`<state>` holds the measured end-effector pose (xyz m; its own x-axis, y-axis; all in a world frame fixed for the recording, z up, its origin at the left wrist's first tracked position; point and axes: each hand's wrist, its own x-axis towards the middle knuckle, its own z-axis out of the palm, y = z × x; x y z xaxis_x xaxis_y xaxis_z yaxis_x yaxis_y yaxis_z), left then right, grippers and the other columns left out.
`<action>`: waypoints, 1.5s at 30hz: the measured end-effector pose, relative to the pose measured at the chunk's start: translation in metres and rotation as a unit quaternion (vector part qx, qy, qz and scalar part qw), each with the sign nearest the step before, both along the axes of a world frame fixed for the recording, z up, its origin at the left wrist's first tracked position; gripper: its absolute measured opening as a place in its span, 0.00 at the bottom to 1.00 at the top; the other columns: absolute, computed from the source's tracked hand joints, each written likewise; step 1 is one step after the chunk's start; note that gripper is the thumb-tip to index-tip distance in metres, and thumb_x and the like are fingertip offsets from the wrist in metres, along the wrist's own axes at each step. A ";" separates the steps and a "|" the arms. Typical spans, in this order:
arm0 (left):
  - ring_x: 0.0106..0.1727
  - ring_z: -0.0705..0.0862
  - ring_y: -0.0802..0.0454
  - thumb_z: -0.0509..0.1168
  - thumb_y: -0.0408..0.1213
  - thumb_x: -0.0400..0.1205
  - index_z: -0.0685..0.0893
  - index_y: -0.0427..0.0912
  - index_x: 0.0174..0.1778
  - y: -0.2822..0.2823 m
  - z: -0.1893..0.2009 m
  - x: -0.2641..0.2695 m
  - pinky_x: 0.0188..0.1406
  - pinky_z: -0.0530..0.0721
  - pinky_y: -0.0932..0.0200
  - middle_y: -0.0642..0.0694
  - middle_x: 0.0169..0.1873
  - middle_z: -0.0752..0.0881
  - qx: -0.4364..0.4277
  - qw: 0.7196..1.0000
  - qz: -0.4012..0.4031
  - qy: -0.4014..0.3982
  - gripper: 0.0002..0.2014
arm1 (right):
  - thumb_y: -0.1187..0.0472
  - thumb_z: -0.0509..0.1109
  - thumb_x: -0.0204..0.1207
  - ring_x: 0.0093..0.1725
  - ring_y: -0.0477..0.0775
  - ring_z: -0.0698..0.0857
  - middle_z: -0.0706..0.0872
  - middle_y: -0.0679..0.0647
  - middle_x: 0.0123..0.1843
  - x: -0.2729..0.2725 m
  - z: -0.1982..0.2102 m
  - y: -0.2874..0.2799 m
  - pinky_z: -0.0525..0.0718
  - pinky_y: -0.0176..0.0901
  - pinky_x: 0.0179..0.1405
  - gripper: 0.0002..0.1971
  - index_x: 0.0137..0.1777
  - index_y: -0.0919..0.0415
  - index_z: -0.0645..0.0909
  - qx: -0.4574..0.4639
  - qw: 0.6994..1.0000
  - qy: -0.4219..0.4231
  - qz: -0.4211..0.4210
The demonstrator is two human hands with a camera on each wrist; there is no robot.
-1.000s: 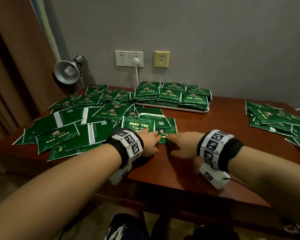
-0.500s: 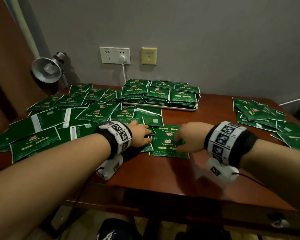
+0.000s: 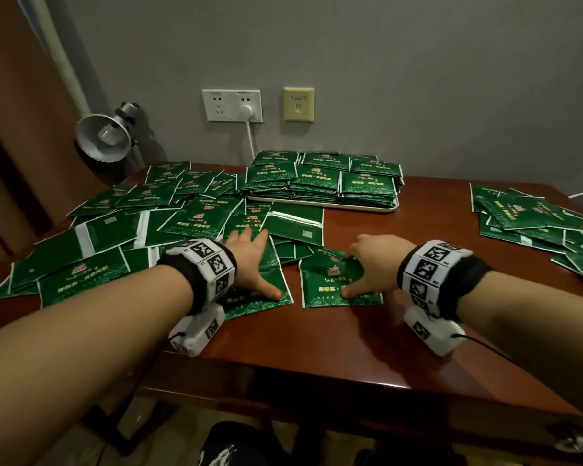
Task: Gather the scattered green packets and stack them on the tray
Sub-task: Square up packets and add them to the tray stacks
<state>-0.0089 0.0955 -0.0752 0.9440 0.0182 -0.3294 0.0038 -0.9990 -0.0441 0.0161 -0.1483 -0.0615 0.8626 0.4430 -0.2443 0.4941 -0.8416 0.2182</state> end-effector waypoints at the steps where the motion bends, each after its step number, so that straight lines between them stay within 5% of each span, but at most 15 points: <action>1: 0.85 0.43 0.37 0.72 0.71 0.62 0.37 0.48 0.85 0.002 -0.001 -0.002 0.83 0.52 0.36 0.41 0.85 0.41 -0.002 1.000 -0.011 0.002 0.67 | 0.25 0.70 0.63 0.45 0.53 0.82 0.80 0.49 0.51 -0.002 0.001 0.001 0.85 0.47 0.44 0.34 0.57 0.53 0.81 0.009 1.000 -0.007 0.007; 5: 0.85 0.47 0.40 0.68 0.72 0.67 0.45 0.46 0.86 0.005 -0.003 -0.010 0.83 0.56 0.39 0.45 0.86 0.46 0.010 0.998 -0.058 -0.022 0.60 | 0.35 0.72 0.70 0.39 0.51 0.83 0.84 0.46 0.39 -0.007 0.013 0.004 0.81 0.42 0.34 0.17 0.42 0.48 0.81 0.056 0.998 -0.022 0.013; 8: 0.84 0.54 0.42 0.67 0.69 0.71 0.53 0.45 0.85 0.008 -0.001 -0.017 0.82 0.59 0.44 0.46 0.85 0.54 0.000 0.994 -0.097 -0.055 0.53 | 0.37 0.75 0.69 0.36 0.49 0.82 0.83 0.46 0.35 -0.007 0.030 0.000 0.76 0.41 0.31 0.16 0.35 0.48 0.79 0.113 0.993 -0.025 0.003; 11: 0.77 0.71 0.46 0.68 0.58 0.78 0.66 0.46 0.81 0.014 0.001 -0.018 0.75 0.71 0.48 0.47 0.79 0.70 -0.010 0.988 -0.122 -0.094 0.38 | 0.37 0.76 0.69 0.45 0.51 0.84 0.88 0.50 0.49 -0.004 0.039 -0.003 0.79 0.40 0.38 0.23 0.55 0.54 0.86 0.183 0.983 -0.006 -0.013; 13: 0.68 0.80 0.48 0.65 0.49 0.83 0.76 0.51 0.75 0.015 0.004 -0.020 0.66 0.80 0.48 0.50 0.71 0.80 -0.004 0.986 -0.122 -0.110 0.23 | 0.36 0.73 0.70 0.60 0.54 0.83 0.84 0.54 0.67 -0.004 0.042 -0.005 0.80 0.42 0.54 0.36 0.73 0.59 0.78 0.209 0.978 0.002 -0.029; 16: 0.50 0.86 0.52 0.61 0.42 0.86 0.86 0.54 0.63 0.015 0.014 -0.027 0.48 0.85 0.55 0.52 0.54 0.89 -0.021 0.984 -0.102 -0.147 0.13 | 0.37 0.70 0.74 0.60 0.54 0.82 0.83 0.55 0.68 -0.004 0.040 -0.008 0.80 0.44 0.59 0.36 0.75 0.61 0.75 0.222 0.974 0.012 -0.043; 20: 0.44 0.84 0.54 0.57 0.38 0.88 0.83 0.49 0.62 0.015 0.036 -0.028 0.39 0.83 0.59 0.50 0.48 0.86 -0.194 0.965 -0.058 -0.165 0.12 | 0.39 0.71 0.75 0.48 0.47 0.79 0.81 0.45 0.51 -0.003 0.035 -0.015 0.75 0.39 0.47 0.26 0.66 0.56 0.80 0.222 0.971 0.057 -0.063; 23: 0.32 0.80 0.55 0.55 0.36 0.89 0.81 0.48 0.62 0.009 0.043 -0.021 0.27 0.77 0.66 0.52 0.37 0.83 -0.276 0.944 -0.029 -0.178 0.11 | 0.41 0.74 0.73 0.46 0.48 0.84 0.85 0.47 0.51 0.000 0.031 -0.018 0.80 0.39 0.42 0.18 0.55 0.51 0.82 0.202 0.972 0.068 -0.095; 25: 0.34 0.82 0.52 0.52 0.37 0.90 0.79 0.47 0.63 0.001 0.041 -0.017 0.30 0.83 0.61 0.49 0.40 0.86 -0.307 0.936 -0.007 -0.170 0.12 | 0.42 0.74 0.73 0.47 0.49 0.84 0.84 0.47 0.50 0.000 0.028 -0.017 0.80 0.41 0.42 0.20 0.58 0.52 0.79 0.192 0.974 0.042 -0.110; 28: 0.53 0.85 0.48 0.51 0.49 0.89 0.72 0.47 0.72 -0.006 0.034 -0.011 0.53 0.85 0.50 0.45 0.60 0.85 -0.182 0.973 -0.019 -0.142 0.18 | 0.34 0.74 0.69 0.49 0.53 0.82 0.83 0.50 0.52 -0.006 0.021 -0.014 0.82 0.45 0.47 0.30 0.59 0.55 0.74 0.130 0.985 0.026 -0.107; 33: 0.53 0.81 0.53 0.67 0.70 0.70 0.69 0.50 0.68 -0.015 0.026 -0.026 0.53 0.85 0.51 0.50 0.61 0.78 -0.099 0.990 -0.084 -0.051 0.37 | 0.23 0.67 0.63 0.49 0.53 0.82 0.82 0.52 0.55 -0.021 0.012 0.002 0.82 0.46 0.45 0.42 0.62 0.58 0.73 0.030 0.995 0.057 -0.081; 36: 0.53 0.78 0.53 0.73 0.71 0.62 0.68 0.51 0.62 -0.019 0.023 -0.040 0.51 0.83 0.53 0.50 0.58 0.75 -0.058 0.991 -0.124 0.000 0.41 | 0.22 0.69 0.61 0.49 0.55 0.80 0.79 0.55 0.59 -0.025 0.007 0.012 0.82 0.47 0.47 0.43 0.64 0.56 0.74 0.016 0.997 0.031 -0.062; 39: 0.60 0.74 0.49 0.75 0.70 0.59 0.67 0.51 0.65 -0.024 0.013 -0.047 0.59 0.82 0.47 0.48 0.59 0.72 0.017 0.990 -0.135 0.037 0.44 | 0.34 0.74 0.67 0.49 0.56 0.79 0.78 0.56 0.60 -0.028 0.010 0.019 0.83 0.47 0.48 0.33 0.64 0.56 0.76 0.021 0.998 0.043 -0.046; 45: 0.50 0.78 0.50 0.78 0.52 0.67 0.68 0.50 0.53 -0.020 0.012 -0.049 0.47 0.87 0.52 0.46 0.54 0.70 -0.044 0.994 -0.091 0.047 0.28 | 0.45 0.79 0.65 0.46 0.56 0.82 0.71 0.56 0.60 -0.031 0.014 0.015 0.81 0.45 0.34 0.28 0.61 0.54 0.73 -0.005 0.998 0.058 -0.030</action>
<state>-0.0583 0.0750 -0.0636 0.8941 -0.1828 -0.4088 -0.1772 -0.9828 0.0519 -0.0146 -0.1334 -0.0473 0.8536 0.3881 -0.3476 0.4648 -0.8687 0.1713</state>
